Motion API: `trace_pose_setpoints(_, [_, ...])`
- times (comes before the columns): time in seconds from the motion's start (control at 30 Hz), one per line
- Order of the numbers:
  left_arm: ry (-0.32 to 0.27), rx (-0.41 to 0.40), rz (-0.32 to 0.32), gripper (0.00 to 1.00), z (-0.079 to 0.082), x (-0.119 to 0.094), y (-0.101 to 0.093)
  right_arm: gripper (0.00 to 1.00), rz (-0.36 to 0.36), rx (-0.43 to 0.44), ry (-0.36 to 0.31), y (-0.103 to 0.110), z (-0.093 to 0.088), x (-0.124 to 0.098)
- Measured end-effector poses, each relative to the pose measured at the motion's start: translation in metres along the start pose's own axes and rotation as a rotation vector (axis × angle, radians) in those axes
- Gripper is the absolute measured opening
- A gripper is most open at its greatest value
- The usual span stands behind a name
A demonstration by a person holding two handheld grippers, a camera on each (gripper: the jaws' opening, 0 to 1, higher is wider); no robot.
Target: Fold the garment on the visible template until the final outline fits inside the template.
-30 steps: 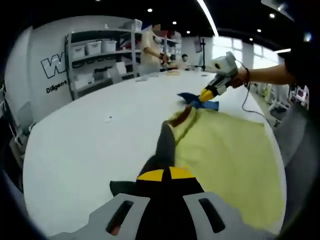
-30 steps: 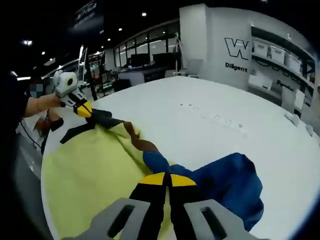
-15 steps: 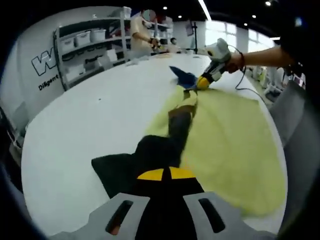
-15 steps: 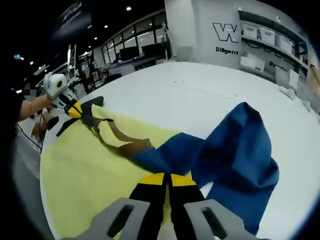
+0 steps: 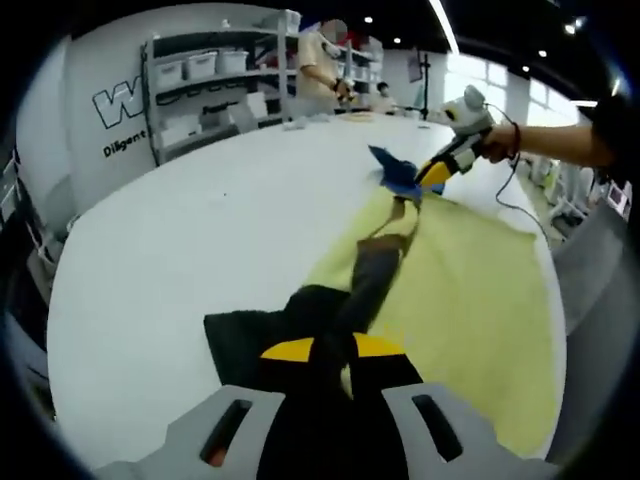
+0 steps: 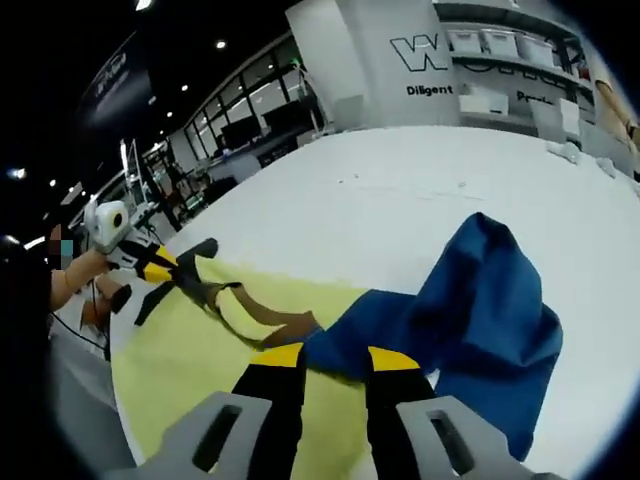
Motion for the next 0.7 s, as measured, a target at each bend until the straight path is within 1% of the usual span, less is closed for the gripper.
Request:
trace_pose_setpoints(0.13, [-0.024, 0.005, -0.026, 0.15, 0.014, 0.003, -0.007, 0.17, 0.005, -0.008, -0.002, 0.000, 0.007, 0.005])
trace_pose_setpoints(0.27, [-0.030, 0.015, -0.032, 0.16, 0.027, 0.015, -0.008, 0.16, 0.012, -0.023, 0.023, 0.000, 0.008, 0.014])
trace_pose_setpoints(0.33, [-0.027, 0.012, -0.036, 0.15, 0.033, 0.024, -0.010, 0.16, 0.015, -0.027, 0.029, 0.001, 0.008, 0.017])
trace_pose_setpoints(0.37, [-0.013, 0.022, -0.021, 0.13, 0.034, 0.026, -0.010, 0.16, 0.017, -0.030, 0.034, 0.001, 0.008, 0.018])
trace_pose_setpoints(0.4, [-0.007, 0.047, 0.002, 0.12, 0.035, 0.032, -0.010, 0.16, 0.019, -0.034, 0.038, 0.001, 0.007, 0.020])
trace_pose_setpoints(0.43, [-0.009, 0.037, -0.009, 0.13, 0.036, 0.035, -0.011, 0.16, 0.023, -0.037, 0.043, 0.001, 0.007, 0.021])
trace_pose_setpoints(0.47, [-0.013, -0.017, -0.022, 0.14, 0.037, 0.039, -0.013, 0.17, 0.027, -0.041, 0.051, 0.002, 0.006, 0.023])
trace_pose_setpoints(0.53, [-0.019, -0.023, -0.045, 0.15, 0.038, 0.045, -0.015, 0.17, 0.028, -0.050, 0.065, 0.001, 0.005, 0.025])
trace_pose_setpoints(0.57, [-0.020, -0.028, -0.047, 0.15, 0.039, 0.049, -0.016, 0.17, 0.030, -0.055, 0.073, 0.001, 0.004, 0.026])
trace_pose_setpoints(0.7, [0.008, -0.044, -0.071, 0.17, 0.034, 0.063, -0.017, 0.17, 0.043, -0.053, 0.091, 0.002, 0.001, 0.030])
Point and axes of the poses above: the point that each gripper's makers call its tool centre point, and the gripper's own axes: x roughly forward along the fingers, y roughly to its left, z roughly out of its top, the point moved 9 cm from there along -x, roughly backward along the fingers, and after that the axes turned 6 degrees about -x, right-handed, at the moved point
